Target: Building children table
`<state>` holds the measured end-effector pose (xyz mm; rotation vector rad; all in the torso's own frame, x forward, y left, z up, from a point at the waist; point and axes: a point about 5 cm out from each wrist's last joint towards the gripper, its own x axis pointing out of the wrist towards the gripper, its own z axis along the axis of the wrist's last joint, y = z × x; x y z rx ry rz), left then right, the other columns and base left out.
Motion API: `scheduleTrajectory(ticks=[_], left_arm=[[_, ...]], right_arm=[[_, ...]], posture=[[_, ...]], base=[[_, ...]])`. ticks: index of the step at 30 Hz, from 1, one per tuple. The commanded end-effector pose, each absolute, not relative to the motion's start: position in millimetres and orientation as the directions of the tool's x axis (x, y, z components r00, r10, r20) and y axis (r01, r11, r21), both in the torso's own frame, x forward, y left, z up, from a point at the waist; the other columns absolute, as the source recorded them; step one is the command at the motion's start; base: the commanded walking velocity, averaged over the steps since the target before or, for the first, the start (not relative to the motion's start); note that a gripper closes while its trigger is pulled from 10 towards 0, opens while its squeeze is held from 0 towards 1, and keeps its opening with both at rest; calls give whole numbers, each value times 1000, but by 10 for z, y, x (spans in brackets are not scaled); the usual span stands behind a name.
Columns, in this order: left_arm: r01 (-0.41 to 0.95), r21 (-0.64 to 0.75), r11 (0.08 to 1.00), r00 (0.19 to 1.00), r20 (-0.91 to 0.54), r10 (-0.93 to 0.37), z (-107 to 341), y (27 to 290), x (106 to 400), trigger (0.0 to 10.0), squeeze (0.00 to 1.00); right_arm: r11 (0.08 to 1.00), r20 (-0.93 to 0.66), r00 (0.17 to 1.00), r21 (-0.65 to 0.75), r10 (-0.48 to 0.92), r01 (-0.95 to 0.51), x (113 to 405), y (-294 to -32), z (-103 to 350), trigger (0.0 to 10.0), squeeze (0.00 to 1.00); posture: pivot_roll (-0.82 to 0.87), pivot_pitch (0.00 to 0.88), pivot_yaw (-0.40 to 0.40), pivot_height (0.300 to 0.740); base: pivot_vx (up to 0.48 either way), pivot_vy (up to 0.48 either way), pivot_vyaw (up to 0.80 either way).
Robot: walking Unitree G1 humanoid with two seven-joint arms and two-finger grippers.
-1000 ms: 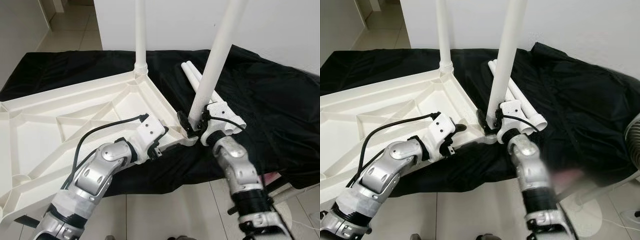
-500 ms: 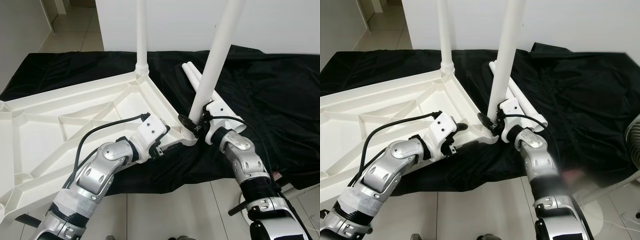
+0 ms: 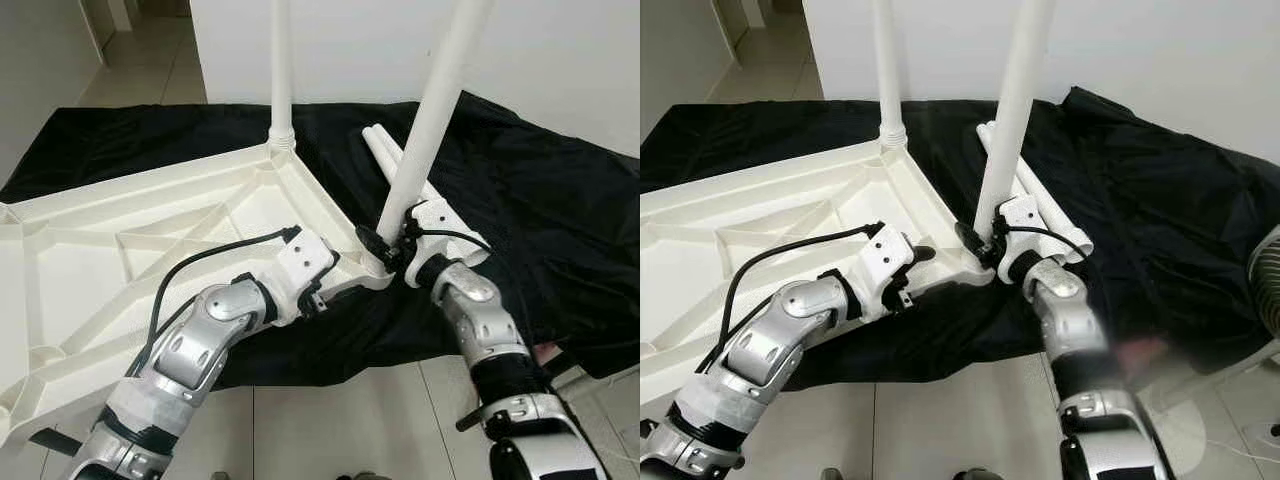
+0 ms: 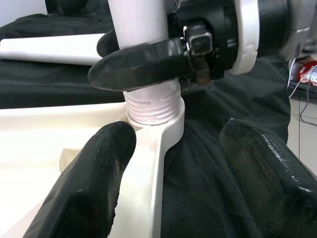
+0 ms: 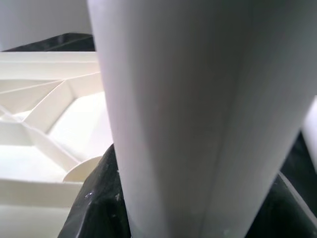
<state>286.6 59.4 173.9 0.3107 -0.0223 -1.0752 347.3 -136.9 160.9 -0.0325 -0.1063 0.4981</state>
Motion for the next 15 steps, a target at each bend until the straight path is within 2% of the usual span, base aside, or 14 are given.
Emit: scheduleTrajectory(ticks=[1,8,10,15], left_arm=[[870,270,412,461,-150,-875,1721,590,2869,10000,0],[868,275,414,464,-153,-872,1715,597,2875,10000,0],[865,275,419,469,-151,-870,1711,599,2878,10000,0],[865,275,420,470,-152,-869,1704,604,2872,10000,0]], right_arm=[[895,54,893,-7,446,-446,3446,-1373,1494,10000,0],[947,66,949,72,308,-313,3419,-1339,1490,10000,0],[969,57,979,142,196,-203,3390,-1332,1484,10000,0],[977,50,996,195,75,-83,3314,-1273,1490,10000,0]], posture=[[-64,49,-13,740],[-62,44,-23,740],[-61,41,-26,740],[-61,38,-30,740]], base=[[0,0,0],[0,0,0],[0,0,0],[0,0,0]])
